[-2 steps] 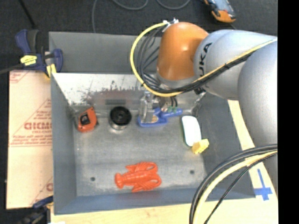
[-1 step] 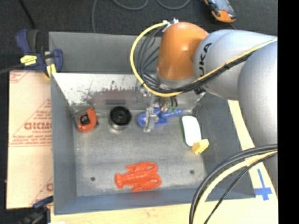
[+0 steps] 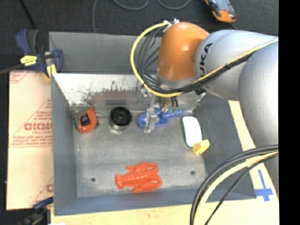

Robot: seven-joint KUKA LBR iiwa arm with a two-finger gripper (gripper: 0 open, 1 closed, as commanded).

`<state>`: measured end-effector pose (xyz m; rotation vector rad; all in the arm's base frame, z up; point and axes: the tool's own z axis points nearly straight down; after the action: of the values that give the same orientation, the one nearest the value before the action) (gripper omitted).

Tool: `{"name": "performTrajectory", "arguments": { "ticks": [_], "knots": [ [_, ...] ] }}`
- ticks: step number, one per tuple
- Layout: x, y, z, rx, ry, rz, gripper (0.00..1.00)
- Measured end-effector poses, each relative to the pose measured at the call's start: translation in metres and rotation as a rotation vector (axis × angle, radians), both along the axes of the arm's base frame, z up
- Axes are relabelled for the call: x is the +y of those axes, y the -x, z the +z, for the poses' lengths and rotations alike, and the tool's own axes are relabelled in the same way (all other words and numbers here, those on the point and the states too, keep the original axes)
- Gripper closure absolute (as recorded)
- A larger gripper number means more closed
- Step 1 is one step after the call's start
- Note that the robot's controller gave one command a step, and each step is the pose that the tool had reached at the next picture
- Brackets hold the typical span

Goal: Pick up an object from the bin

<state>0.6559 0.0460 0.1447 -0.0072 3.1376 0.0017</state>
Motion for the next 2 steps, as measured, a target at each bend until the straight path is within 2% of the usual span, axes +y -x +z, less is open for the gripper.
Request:
{"name": "performTrajectory", "arguments": {
  "ticks": [1,2],
  "knots": [
    [-0.016,0.020,-0.046,-0.004,0.002,0.090,0.00],
    [-0.002,0.007,-0.071,-0.004,0.000,0.001,1.00]
  ]
}}
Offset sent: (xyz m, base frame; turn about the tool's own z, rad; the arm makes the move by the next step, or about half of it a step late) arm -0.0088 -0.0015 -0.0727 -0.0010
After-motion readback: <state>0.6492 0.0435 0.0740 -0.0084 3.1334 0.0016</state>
